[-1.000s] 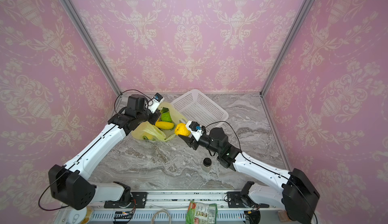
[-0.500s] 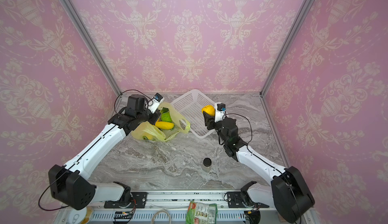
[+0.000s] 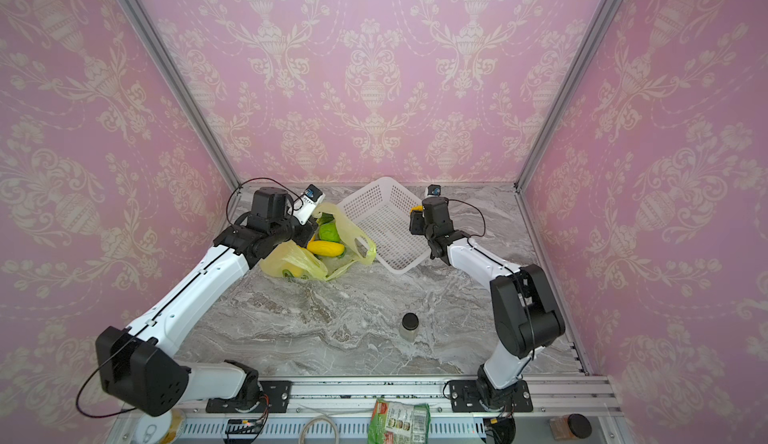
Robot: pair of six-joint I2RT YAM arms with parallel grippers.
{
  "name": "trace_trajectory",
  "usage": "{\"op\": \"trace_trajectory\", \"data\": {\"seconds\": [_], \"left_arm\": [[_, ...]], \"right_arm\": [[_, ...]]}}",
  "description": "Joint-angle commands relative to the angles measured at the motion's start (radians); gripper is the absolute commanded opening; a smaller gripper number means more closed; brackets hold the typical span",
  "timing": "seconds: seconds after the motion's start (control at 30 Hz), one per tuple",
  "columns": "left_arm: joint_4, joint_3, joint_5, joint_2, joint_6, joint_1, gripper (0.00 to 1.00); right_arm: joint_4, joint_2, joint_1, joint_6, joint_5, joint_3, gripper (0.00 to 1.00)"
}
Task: Untie the knot of the plastic bag and take out the fruit
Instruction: 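Lower the yellow fruit into the white basket and open the right gripper, then withdraw the right gripper from the basket and move it over the bag opening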
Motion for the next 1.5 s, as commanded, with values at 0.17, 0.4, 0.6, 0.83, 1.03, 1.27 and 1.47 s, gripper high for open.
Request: {"op": "trace_trajectory", "data": {"seconds": [0.17, 0.4, 0.6, 0.83, 1.03, 1.27, 1.47], "left_arm": [[-0.004, 0.017, 0.023, -0.006, -0.017, 0.007, 0.06], [-0.005, 0.017, 0.023, -0.003, -0.018, 0.008, 0.06], [-0.005, 0.018, 0.024, -0.003, -0.018, 0.008, 0.06], [-0.005, 0.018, 0.024, -0.001, -0.019, 0.008, 0.07], [-0.004, 0.017, 0.027, 0.0, -0.02, 0.009, 0.07], [-0.005, 0.02, 0.03, 0.004, -0.021, 0.009, 0.07], [-0.005, 0.02, 0.032, 0.003, -0.022, 0.008, 0.07]], "right_arm": [[-0.281, 0.202, -0.005, -0.04, 0.061, 0.257, 0.34], [-0.332, 0.299, -0.005, -0.052, 0.072, 0.343, 0.46], [-0.35, 0.337, -0.006, -0.053, 0.08, 0.376, 0.63], [-0.276, 0.247, -0.007, -0.04, 0.062, 0.283, 0.88], [-0.211, 0.107, -0.005, -0.012, 0.019, 0.165, 0.92], [-0.168, -0.147, -0.005, 0.166, 0.012, 0.027, 1.0], [0.1, -0.403, -0.008, 0.344, 0.007, -0.249, 1.0]]}}
